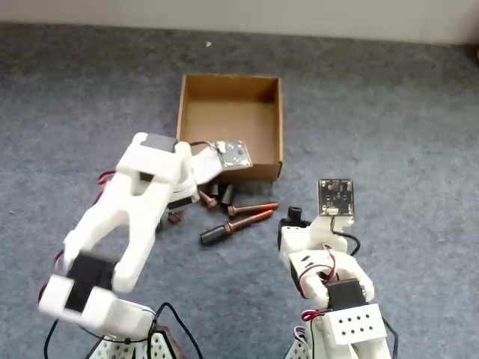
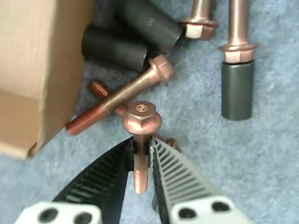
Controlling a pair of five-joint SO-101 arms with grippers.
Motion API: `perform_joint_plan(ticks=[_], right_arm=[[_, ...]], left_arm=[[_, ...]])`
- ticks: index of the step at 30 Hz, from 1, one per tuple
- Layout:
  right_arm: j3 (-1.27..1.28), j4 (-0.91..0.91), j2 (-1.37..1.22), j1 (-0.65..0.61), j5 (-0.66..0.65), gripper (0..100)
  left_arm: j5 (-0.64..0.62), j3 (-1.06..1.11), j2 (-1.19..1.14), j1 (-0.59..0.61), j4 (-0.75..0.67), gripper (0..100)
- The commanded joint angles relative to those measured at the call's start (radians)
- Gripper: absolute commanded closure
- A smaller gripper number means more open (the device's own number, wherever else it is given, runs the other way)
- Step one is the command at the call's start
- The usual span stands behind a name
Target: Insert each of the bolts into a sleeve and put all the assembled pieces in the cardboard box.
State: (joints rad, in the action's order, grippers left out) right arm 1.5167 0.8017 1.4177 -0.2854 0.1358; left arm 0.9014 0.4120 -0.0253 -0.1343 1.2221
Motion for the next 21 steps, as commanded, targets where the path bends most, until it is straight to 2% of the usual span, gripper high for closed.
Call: perform_joint_plan(ticks=[1,12,16,21], right_arm=[[-0.015,-0.031,0.015,0.010,-0.011,99.4],[-0.027,-0.027,0.016,0.008,-0.005,99.4],[-0.070,-0.028,0.016,0.004,-0.005,99.4],[-0.163,-0.027,0.016,0.005,-0.003,99.4]], left_arm=[[-0.060,0.061,0.252,-0.015,0.011,100],[-0.358,0.194,0.763,-0.013,0.003,100],[-0.463,0.251,0.908,-0.013,-0.052,100],[-0.657,0.328,1.066,-0.013,-0.147,100]])
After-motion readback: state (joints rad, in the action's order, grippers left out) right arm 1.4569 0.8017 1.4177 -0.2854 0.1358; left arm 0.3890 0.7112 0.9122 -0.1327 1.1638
